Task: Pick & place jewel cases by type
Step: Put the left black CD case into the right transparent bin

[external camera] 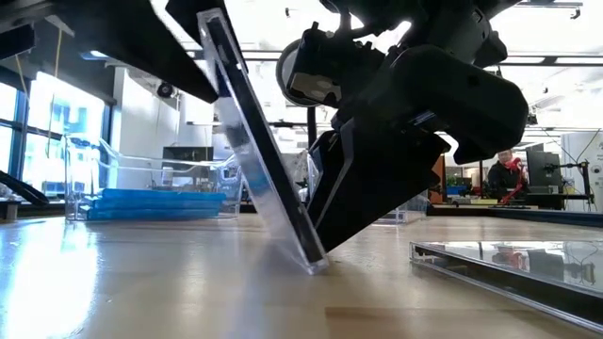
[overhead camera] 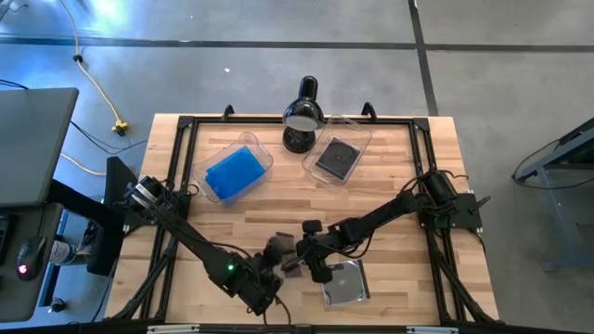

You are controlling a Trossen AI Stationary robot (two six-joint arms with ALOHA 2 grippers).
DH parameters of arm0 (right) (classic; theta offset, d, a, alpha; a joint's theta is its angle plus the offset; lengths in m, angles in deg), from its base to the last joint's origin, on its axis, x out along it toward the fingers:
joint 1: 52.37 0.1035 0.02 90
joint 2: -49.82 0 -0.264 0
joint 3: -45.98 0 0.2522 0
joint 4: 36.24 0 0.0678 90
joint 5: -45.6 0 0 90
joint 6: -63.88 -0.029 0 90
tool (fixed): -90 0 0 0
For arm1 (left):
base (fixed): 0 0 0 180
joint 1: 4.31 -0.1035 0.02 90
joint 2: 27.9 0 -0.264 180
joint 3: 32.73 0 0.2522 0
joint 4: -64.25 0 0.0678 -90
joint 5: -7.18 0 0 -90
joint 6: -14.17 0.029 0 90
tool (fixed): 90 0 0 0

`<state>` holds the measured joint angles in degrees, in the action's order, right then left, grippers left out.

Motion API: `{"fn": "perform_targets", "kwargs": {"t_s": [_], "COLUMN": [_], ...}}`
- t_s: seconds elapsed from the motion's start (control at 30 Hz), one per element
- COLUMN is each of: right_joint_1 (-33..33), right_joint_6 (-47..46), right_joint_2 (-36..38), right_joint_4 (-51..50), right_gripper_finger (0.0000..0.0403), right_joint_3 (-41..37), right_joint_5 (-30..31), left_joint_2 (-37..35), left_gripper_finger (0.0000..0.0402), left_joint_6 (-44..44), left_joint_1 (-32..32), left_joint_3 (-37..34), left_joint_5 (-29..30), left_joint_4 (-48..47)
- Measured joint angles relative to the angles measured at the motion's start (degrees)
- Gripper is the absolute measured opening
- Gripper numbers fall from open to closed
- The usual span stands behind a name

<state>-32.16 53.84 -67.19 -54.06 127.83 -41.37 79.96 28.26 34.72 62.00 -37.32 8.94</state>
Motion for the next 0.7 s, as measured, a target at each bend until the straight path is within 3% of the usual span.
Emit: {"fn": "perform_targets", "kwargs": {"t_s": [0.27,0.7], "right_joint_1": [0.02,0.05], "right_joint_6": [0.02,-0.07], "right_joint_2": [0.00,0.00], "right_joint_4": [-0.02,-0.04], "right_gripper_finger": [0.0209,0.0209], "right_joint_3": [0.00,0.00], "right_joint_5": [0.00,0.30], "left_joint_2": [0.00,-0.02], "left_gripper_finger": [0.0133,0.0014], "left_joint_6": [13.87,11.77], "left_joint_1": [-0.02,-0.01], "left_joint_3": [-0.02,-0.01], "left_joint_5": [-6.04,-9.44], "left_joint_4": [2.55,2.54]}}
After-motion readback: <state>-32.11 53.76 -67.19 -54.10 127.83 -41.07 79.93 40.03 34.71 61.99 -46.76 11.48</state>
